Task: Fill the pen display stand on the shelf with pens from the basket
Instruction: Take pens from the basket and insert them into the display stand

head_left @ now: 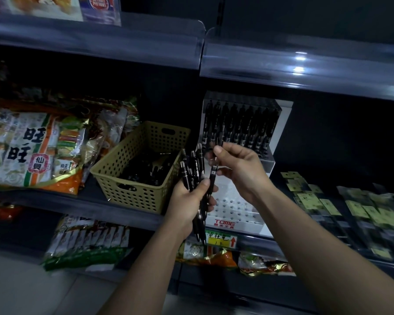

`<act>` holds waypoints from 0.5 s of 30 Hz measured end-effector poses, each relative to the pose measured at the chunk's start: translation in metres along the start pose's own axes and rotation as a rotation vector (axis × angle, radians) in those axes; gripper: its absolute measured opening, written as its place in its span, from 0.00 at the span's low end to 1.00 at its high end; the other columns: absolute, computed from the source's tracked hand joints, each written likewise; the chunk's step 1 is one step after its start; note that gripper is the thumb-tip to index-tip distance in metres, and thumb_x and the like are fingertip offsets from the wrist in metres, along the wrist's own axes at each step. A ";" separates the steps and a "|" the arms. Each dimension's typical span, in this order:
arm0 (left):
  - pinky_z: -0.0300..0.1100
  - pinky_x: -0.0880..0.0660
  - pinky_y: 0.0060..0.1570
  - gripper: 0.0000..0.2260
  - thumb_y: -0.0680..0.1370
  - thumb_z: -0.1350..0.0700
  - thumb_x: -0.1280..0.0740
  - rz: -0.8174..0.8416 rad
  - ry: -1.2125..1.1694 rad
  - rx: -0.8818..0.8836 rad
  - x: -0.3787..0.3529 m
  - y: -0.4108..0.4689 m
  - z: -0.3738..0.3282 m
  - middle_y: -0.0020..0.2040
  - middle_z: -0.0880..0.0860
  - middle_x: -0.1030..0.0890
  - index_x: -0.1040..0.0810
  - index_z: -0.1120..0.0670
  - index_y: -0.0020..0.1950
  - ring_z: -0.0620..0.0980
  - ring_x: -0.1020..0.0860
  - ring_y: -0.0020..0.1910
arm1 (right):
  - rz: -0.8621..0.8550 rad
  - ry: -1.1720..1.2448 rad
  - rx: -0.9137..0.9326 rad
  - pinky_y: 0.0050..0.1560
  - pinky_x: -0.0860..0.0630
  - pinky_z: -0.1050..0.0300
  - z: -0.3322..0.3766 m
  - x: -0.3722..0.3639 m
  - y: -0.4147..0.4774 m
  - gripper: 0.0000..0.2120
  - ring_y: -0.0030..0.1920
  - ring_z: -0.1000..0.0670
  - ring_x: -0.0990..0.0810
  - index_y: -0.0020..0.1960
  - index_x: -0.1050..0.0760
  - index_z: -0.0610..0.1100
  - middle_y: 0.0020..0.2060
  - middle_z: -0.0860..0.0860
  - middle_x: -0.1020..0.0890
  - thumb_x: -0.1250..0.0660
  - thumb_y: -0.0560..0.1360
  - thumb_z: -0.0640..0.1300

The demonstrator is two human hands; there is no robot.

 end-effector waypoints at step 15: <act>0.38 0.30 0.25 0.03 0.75 0.66 0.32 -0.163 -0.120 -0.080 0.002 0.006 -0.001 0.34 0.54 0.22 0.24 0.61 0.46 0.46 0.27 0.26 | -0.013 -0.143 -0.018 0.33 0.23 0.60 -0.010 0.004 -0.006 0.09 0.29 0.53 0.21 0.40 0.27 0.41 0.27 0.52 0.20 0.27 0.69 0.32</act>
Point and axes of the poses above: each hand's wrist, its own y-axis towards the middle knuckle, its own x-axis out of the back of the hand, z = x × y, the point moved 7 cm from there along y, towards the middle knuckle
